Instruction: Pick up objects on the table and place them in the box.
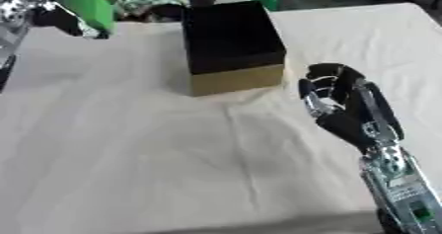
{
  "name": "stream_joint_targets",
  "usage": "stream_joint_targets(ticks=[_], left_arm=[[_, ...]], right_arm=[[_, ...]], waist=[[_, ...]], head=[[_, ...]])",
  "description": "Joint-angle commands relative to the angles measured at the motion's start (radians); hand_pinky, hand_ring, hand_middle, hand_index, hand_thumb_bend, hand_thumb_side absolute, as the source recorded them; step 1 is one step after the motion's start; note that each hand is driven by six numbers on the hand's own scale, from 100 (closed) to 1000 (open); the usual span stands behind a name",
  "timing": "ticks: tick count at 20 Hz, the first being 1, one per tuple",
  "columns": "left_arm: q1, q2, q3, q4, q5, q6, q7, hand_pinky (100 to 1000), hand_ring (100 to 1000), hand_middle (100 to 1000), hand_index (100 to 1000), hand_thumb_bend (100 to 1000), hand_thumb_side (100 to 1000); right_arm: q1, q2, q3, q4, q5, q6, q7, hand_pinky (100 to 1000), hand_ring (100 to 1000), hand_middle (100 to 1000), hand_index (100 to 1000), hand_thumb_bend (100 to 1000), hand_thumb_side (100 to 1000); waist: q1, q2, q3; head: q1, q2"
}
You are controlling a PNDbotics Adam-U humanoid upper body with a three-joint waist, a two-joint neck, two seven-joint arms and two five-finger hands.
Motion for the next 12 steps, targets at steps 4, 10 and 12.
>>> stream_joint_targets(ticks=[4, 10, 12], left_arm=[[-0.059, -0.088, -0.014, 0.036, -0.008, -0.003, 0.127, 577, 475, 383, 509, 609, 100], [-0.058, -0.162, -0.022, 0.100, -0.086, -0.020, 0.202, 590, 511, 429, 547, 631, 100], [-0.051, -0.181, -0.024, 0.112, -0.109, -0.030, 0.219, 592, 518, 440, 556, 642, 100]], right_arm=[[-0.036, -0.001, 0.017, -0.012, -0.008, 0.000, 0.023, 594, 624, 633, 730, 242, 341], [-0.053, 0.004, 0.028, -0.013, -0.011, 0.001, 0.035, 594, 623, 630, 729, 239, 349], [-0.057, 0.007, 0.030, -0.014, -0.011, 0.001, 0.037, 594, 623, 630, 729, 239, 350]], waist=[[0.003, -0.003, -0.038], [0.006, 0.016, -0.078], [0.006, 0.021, -0.089]], head=[[0.027, -0.030], [0.038, -0.052], [0.039, -0.059]])
